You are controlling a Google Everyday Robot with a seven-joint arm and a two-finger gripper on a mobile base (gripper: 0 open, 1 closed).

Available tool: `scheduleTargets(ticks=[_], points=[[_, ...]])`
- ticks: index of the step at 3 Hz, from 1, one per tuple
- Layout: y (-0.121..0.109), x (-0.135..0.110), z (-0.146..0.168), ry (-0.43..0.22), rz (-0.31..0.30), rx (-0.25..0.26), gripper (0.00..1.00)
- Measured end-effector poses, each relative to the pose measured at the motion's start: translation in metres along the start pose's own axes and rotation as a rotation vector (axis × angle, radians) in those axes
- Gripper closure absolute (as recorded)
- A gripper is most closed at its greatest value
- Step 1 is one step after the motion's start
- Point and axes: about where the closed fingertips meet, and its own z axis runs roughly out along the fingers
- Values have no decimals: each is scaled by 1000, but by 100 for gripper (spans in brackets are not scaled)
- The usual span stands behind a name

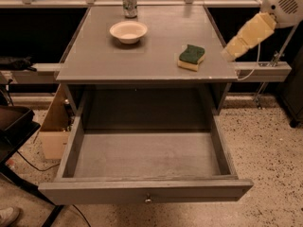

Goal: Place sponge into top drawer

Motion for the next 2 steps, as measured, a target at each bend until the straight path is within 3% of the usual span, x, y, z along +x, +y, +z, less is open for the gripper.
scheduleTargets(ticks=[1,2], points=[[-16,-2,13,24,95,47,0],[-18,-1,14,29,109,54,0]])
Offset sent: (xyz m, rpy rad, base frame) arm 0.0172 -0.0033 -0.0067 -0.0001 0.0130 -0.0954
